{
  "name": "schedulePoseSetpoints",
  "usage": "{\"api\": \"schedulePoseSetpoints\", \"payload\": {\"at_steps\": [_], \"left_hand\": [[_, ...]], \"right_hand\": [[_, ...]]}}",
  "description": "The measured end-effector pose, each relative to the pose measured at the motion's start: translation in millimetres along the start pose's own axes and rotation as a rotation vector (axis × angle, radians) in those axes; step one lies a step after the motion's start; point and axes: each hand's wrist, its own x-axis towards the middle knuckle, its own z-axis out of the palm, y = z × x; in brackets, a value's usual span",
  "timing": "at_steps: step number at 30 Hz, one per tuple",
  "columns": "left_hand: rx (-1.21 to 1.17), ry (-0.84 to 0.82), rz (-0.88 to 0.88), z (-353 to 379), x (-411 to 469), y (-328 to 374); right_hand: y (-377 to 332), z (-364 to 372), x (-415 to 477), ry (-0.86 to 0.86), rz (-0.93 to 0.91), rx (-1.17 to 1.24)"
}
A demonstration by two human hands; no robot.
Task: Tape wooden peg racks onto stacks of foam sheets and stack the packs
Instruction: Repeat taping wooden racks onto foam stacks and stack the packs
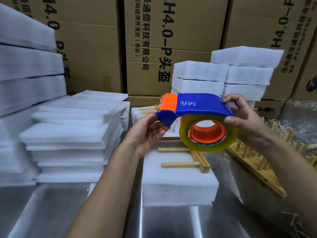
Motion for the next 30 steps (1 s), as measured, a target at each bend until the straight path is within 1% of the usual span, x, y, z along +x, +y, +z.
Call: {"api": "schedulePoseSetpoints", "payload": {"at_steps": [5, 10, 15, 19, 26, 30], "left_hand": [[-0.037, -0.003, -0.029, -1, -2, 2], [-0.01, 0.047, -0.086, 1, -1, 3], [0.105, 0.174, -0.017, 0, 3, 3], [0.134, 0.214, 0.038, 0, 3, 3], [0.014, 0.219, -0.028, 1, 0, 6], [-0.041, 0.151, -0.098, 1, -2, 9]], "right_hand": [[1, 5, -5, 0.045, -0.052, -0.188], [1, 13, -8, 0.086, -0.097, -0.219], [4, 13, -8, 0.092, -0.119, -0.245], [6, 14, -9, 0.111, -0.125, -0.254], [7, 12, -10, 0.123, -0.131, -0.266], [8, 12, -9, 0.115, -0.128, -0.28]]}}
